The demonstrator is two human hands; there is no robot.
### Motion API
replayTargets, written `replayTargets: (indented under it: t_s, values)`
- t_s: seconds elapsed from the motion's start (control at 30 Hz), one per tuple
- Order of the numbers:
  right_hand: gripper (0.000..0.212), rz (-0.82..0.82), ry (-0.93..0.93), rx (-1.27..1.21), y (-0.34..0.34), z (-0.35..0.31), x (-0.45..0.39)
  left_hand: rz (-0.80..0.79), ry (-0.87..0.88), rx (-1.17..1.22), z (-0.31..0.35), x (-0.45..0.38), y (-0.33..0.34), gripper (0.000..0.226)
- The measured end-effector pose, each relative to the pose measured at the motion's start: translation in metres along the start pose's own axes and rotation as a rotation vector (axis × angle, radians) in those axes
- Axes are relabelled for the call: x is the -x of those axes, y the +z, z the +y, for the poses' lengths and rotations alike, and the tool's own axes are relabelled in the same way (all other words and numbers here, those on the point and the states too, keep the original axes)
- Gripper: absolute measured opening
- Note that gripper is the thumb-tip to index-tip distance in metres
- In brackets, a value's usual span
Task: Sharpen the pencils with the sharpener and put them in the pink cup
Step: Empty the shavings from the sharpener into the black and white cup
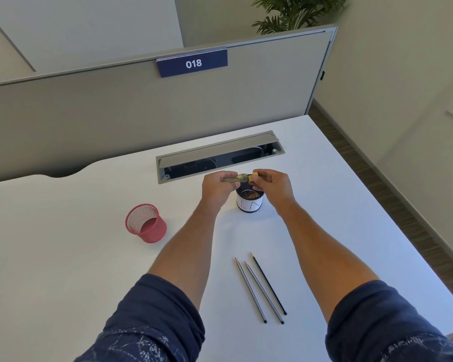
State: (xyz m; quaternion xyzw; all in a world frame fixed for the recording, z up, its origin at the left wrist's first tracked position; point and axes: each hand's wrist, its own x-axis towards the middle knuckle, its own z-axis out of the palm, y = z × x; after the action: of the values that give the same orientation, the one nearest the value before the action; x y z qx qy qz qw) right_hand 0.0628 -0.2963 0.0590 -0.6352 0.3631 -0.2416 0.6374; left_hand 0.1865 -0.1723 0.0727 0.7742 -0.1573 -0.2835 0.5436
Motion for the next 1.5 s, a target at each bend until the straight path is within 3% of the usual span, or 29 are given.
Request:
replayTargets:
  t_s: [0.4,0.7,0.9,1.0,1.1,1.23,1.33,1.5]
  values:
    - [0.024,0.038,0.017,-0.014,-0.002,0.001,0.000,0.052,-0.031,-0.017,0.000,-0.001,-0.001,0.027]
    - [0.027,-0.022,0.026,-0.049,-0.001,0.003,0.002,-0.071,-0.029,0.005,0.003,0.004,-0.002,0.028]
    - [0.025,0.006,0.035,-0.071,-0.011,0.004,0.002,-0.047,-0.022,0.036,0.000,0.007,-0.005,0.028]
    - [0.027,0.060,-0.022,-0.003,-0.009,0.001,0.004,-0.004,0.001,0.003,0.000,0.006,-0.004,0.028]
    - [0.027,0.202,-0.199,0.222,-0.007,-0.003,0.007,0.015,0.005,-0.019,0.001,0.005,-0.004,0.029]
    - [0.029,0.091,-0.265,0.586,-0.003,0.002,0.008,0.022,0.002,-0.048,0.001,0.005,-0.003,0.030]
    - [0.023,0.115,-0.189,0.420,-0.004,0.001,0.009,0.017,0.009,-0.048,0.002,0.006,-0.005,0.030]
    - [0.030,0.001,-0.107,0.336,-0.004,0.000,0.007,0.001,0.015,-0.037,0.003,0.004,-0.006,0.030]
